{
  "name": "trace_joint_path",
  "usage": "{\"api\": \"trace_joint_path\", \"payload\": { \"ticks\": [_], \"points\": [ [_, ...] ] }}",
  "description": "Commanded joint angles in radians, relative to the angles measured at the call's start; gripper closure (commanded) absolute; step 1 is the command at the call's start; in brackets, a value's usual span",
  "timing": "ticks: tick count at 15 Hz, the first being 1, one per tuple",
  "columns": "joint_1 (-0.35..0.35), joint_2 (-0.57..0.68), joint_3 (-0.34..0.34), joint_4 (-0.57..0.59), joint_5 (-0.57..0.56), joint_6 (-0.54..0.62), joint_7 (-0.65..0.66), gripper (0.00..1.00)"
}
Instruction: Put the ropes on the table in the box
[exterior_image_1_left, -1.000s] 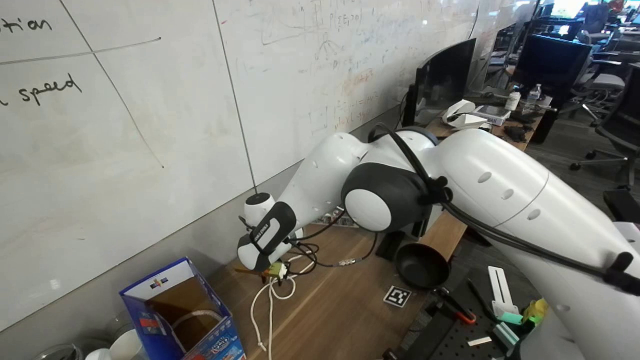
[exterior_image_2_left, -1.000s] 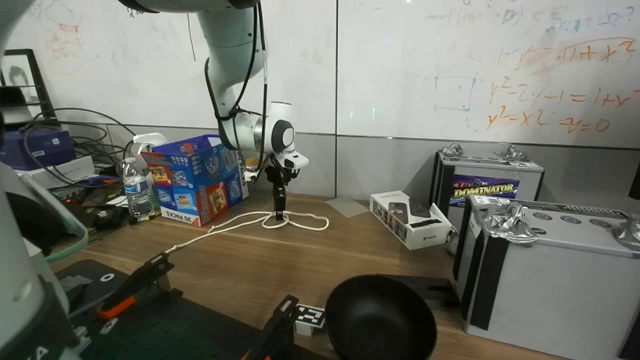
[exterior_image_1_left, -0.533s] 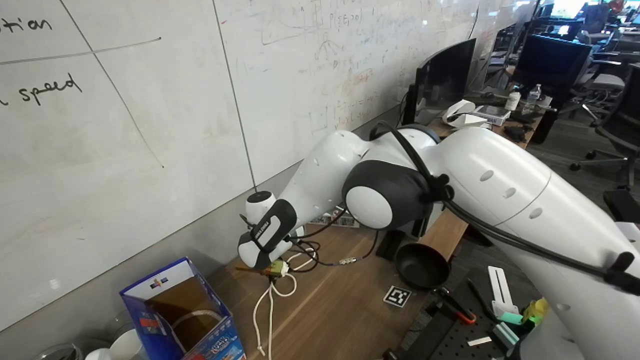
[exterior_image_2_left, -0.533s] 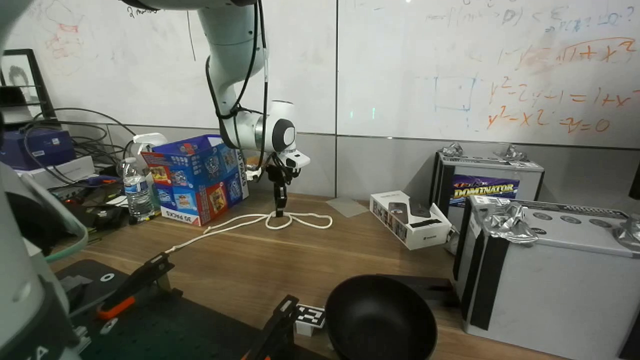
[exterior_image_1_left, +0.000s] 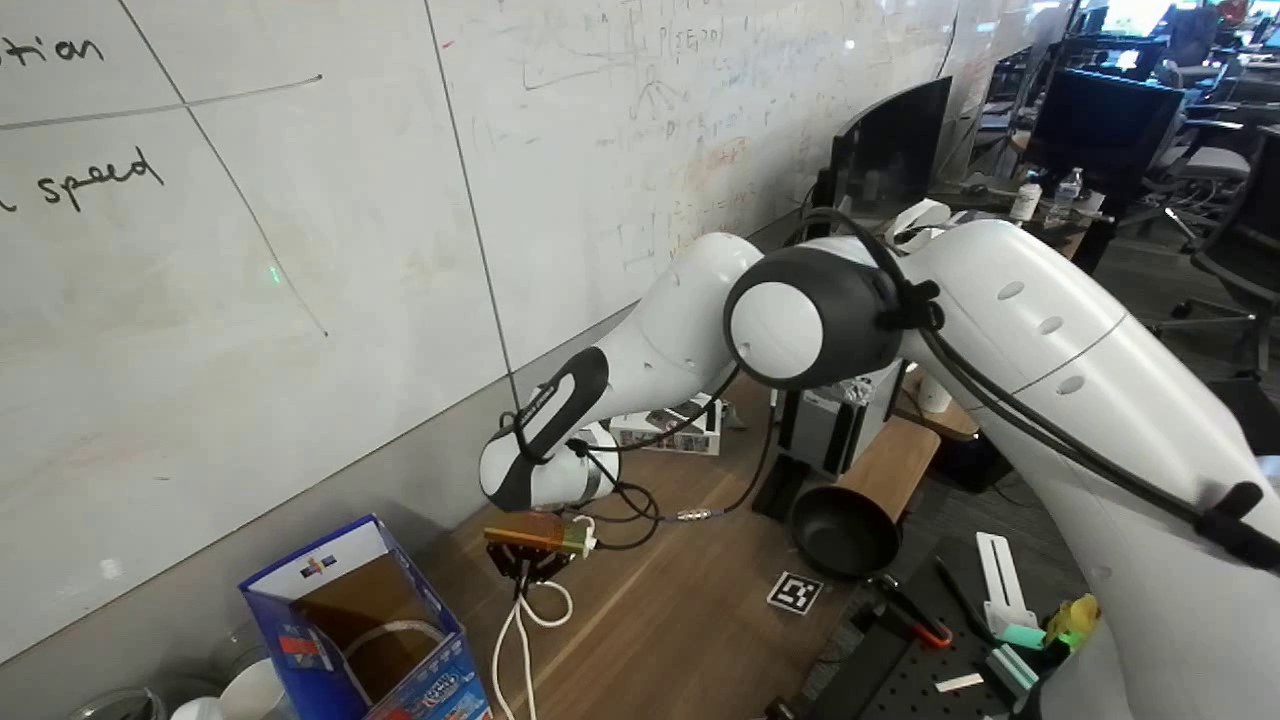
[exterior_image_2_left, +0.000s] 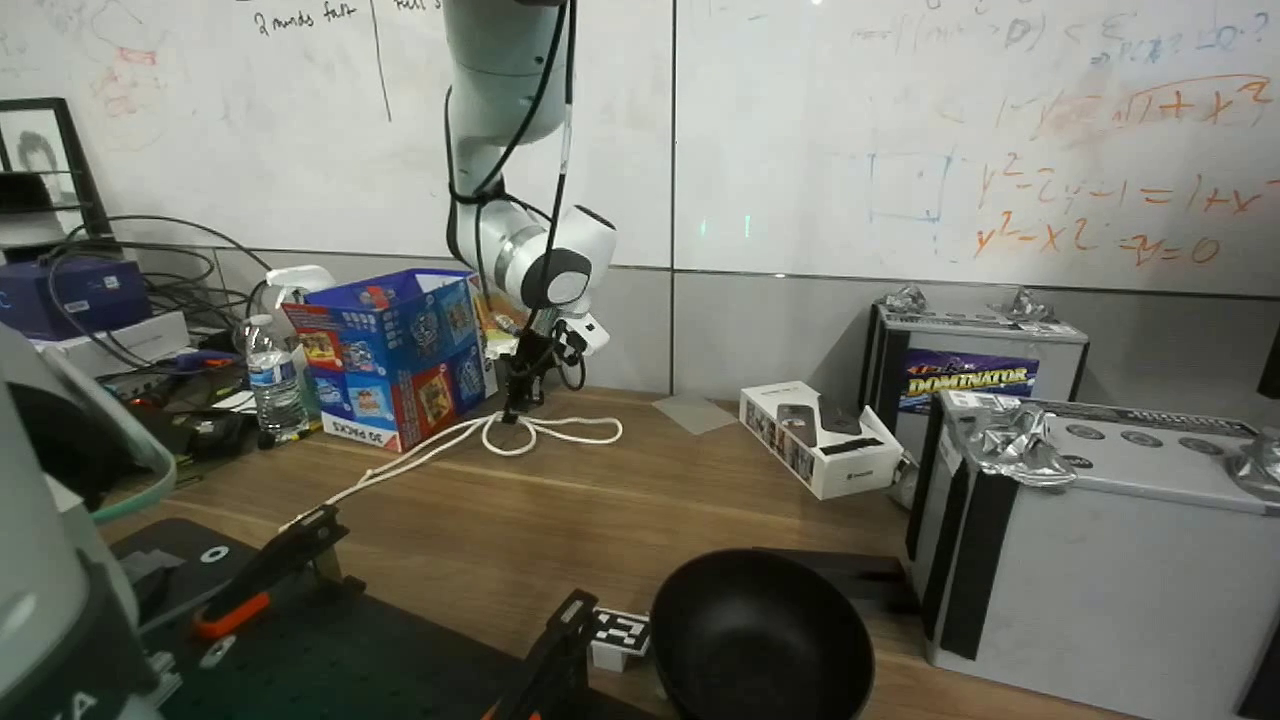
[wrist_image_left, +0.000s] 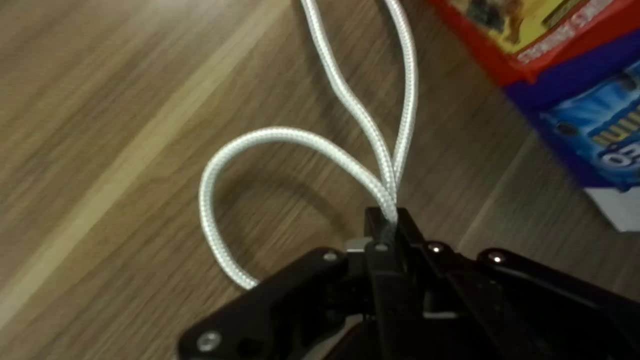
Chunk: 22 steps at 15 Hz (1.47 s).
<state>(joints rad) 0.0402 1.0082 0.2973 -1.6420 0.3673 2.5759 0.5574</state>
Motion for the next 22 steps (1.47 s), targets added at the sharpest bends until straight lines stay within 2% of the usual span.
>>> {"api": "trace_joint_path", "payload": {
  "ticks": [1, 4, 7, 12, 17, 20, 21, 22],
  "points": [
    [-0.113, -0.083, 0.119, -0.131, 0.164, 0.048, -0.254, 0.98],
    [-0.145, -0.153, 0.165, -0.223, 0.258, 0.170, -0.389, 0.98],
    [-0.147, -0.269, 0.193, -0.322, 0.302, 0.314, -0.479, 0.98],
    [-0.135, -0.484, 0.237, -0.420, 0.288, 0.462, -0.491, 0.98],
    [-0.060, -0.725, 0.210, -0.467, 0.229, 0.456, -0.419, 0.98],
    [0.049, -0.861, 0.123, -0.468, 0.181, 0.410, -0.346, 0.98],
    [0.085, -0.903, 0.092, -0.477, 0.146, 0.395, -0.314, 0.98],
    [0.090, -0.938, 0.088, -0.471, 0.069, 0.368, -0.244, 0.98]
  ]
}}
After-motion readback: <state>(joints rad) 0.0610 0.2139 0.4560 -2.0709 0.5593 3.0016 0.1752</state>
